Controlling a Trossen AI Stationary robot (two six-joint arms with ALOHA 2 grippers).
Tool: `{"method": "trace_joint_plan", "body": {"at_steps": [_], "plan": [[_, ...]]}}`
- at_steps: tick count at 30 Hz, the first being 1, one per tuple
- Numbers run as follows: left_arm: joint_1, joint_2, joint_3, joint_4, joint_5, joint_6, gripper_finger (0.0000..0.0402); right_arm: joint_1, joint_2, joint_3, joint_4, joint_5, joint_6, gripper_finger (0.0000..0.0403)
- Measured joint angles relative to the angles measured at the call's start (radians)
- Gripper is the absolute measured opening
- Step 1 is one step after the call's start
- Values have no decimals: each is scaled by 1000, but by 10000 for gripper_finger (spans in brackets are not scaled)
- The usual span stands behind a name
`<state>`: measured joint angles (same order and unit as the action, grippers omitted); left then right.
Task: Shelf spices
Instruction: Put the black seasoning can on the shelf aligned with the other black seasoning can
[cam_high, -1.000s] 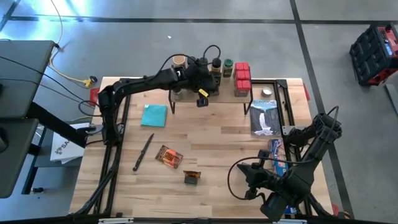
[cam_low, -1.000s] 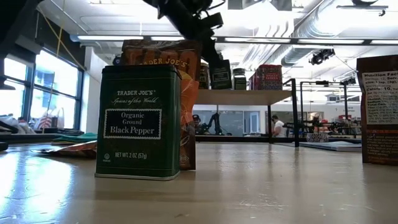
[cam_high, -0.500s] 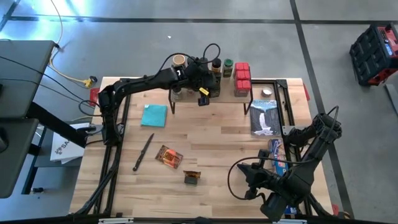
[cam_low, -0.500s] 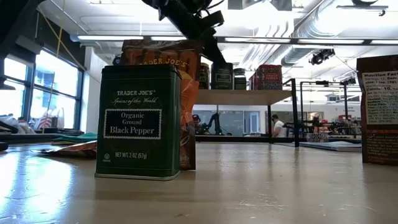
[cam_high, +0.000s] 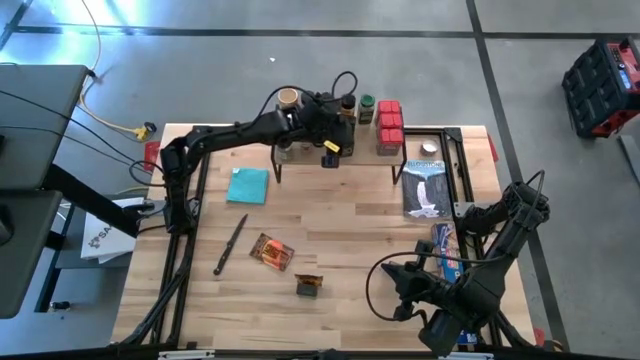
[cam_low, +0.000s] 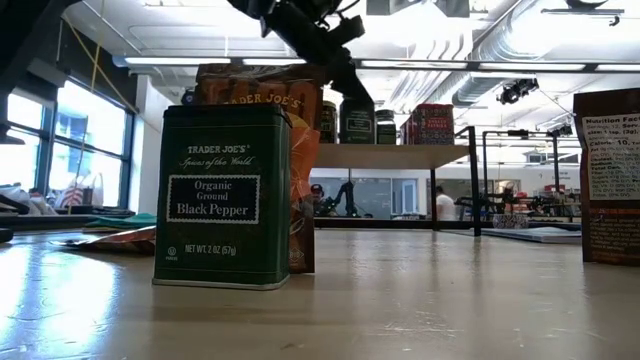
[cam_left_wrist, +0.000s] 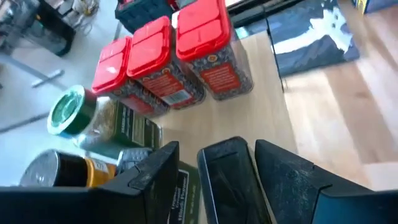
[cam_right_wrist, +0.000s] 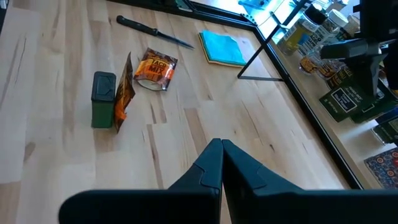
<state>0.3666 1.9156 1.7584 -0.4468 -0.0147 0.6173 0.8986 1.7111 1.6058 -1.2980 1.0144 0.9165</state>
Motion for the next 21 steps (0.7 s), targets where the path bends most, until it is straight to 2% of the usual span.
{"method": "trace_joint_plan", "body": {"at_steps": [4, 11, 14, 18, 21], "plan": [[-9, 0, 0, 2, -30, 59, 207, 0, 0, 0, 0, 0, 3, 0], [-69, -40, -1, 7, -78, 71, 207, 0, 0, 0, -4, 0, 0, 0], [-101, -68, 0, -37, -107, 31, 207, 1, 0, 0, -6, 0, 1, 0], [-132, -80, -16, -144, -45, -43, 201, 6, 0, 0, -6, 2, 2, 0], [-150, -81, -69, -166, -92, -40, 176, 7, 0, 0, -6, 7, 2, 0]]}}
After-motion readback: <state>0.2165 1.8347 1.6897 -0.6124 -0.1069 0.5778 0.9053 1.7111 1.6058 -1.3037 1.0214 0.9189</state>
